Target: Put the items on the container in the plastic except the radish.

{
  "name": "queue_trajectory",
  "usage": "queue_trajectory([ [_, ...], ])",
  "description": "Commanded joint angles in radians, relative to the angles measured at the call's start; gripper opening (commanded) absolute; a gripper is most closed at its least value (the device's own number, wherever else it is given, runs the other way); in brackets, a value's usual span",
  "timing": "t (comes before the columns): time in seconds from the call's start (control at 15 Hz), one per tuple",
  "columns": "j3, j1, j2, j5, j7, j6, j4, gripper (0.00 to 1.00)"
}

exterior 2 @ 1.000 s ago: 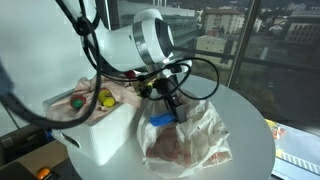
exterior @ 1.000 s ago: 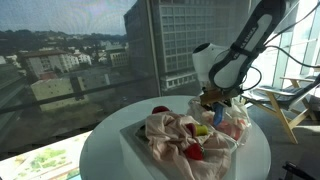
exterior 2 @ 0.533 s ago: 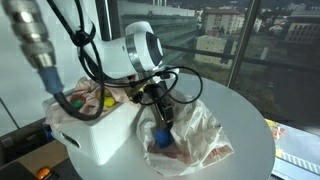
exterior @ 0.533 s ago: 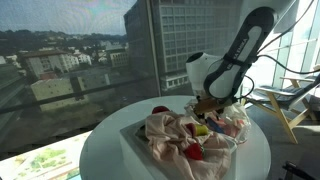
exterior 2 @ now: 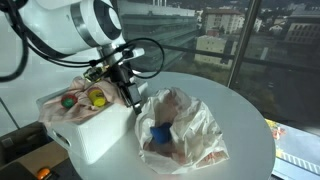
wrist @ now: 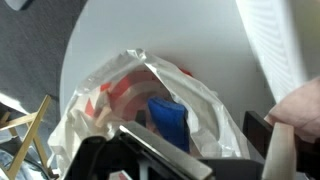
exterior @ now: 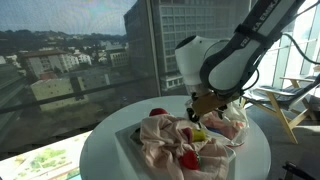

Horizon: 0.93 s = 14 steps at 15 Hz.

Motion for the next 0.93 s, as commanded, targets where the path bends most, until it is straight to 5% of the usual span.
queue_trajectory([
  [0.0,0.059,0.018,-0.180,0.047,-0.061,-0.146,-0.057,1.00],
  [0.33,0.128,0.034,-0.323,0.162,-0.116,-0.085,-0.079,1.00],
  [0.87,0.121,0.084,-0.401,0.641,-0.424,0.145,-0.193,1.00],
])
